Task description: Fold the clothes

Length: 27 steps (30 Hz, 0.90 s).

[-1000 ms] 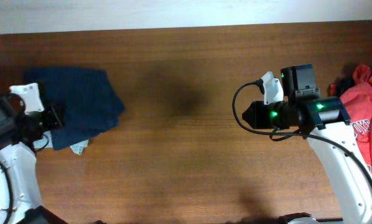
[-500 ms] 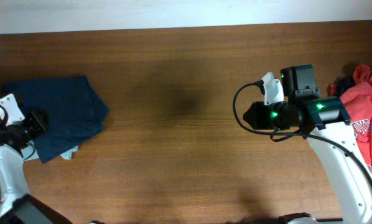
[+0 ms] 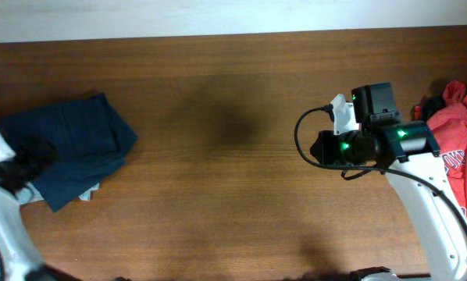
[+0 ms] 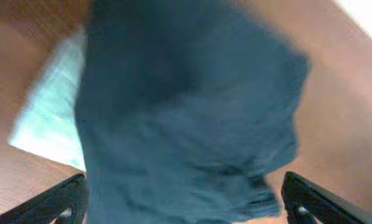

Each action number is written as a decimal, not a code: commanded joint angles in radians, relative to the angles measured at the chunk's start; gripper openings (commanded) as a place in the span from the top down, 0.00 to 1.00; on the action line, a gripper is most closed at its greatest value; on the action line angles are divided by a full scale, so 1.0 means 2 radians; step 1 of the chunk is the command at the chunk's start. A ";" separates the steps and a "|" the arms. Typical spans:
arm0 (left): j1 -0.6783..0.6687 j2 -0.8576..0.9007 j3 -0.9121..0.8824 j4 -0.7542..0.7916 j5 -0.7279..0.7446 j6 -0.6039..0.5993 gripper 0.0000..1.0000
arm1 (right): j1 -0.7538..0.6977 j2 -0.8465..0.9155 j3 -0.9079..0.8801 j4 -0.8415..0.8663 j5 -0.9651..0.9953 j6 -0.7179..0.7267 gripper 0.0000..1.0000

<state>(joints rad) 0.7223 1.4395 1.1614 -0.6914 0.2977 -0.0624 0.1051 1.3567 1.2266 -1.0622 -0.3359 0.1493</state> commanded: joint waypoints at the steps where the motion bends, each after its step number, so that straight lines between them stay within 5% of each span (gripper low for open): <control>1: 0.003 -0.068 0.057 -0.010 0.000 -0.012 0.01 | -0.004 0.000 0.001 0.002 0.009 -0.006 0.80; 5: -0.004 -0.092 0.063 0.007 0.023 0.002 0.01 | -0.004 0.000 0.001 0.002 0.010 -0.006 0.80; 6: -0.008 -0.086 0.062 0.007 0.022 0.013 0.09 | -0.004 0.000 0.001 0.002 0.010 -0.006 0.80; 10: -0.024 -0.030 0.058 0.007 -0.001 0.031 0.92 | -0.004 0.000 0.001 0.002 0.010 -0.006 0.80; 11: -0.026 -0.014 0.058 0.009 -0.007 0.031 1.00 | -0.004 0.000 0.001 0.002 0.010 -0.005 0.80; 21: -0.037 0.223 0.058 0.043 -0.018 0.024 0.99 | -0.004 0.000 0.001 0.000 0.009 -0.005 0.80; 27: -0.037 0.276 0.058 0.045 -0.029 0.023 0.99 | -0.004 0.000 0.001 -0.001 0.009 -0.005 0.80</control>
<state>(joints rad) 0.6498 1.9572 1.2858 -0.5938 0.2714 -0.0196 0.1051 1.3582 1.2266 -1.0634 -0.3294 0.1493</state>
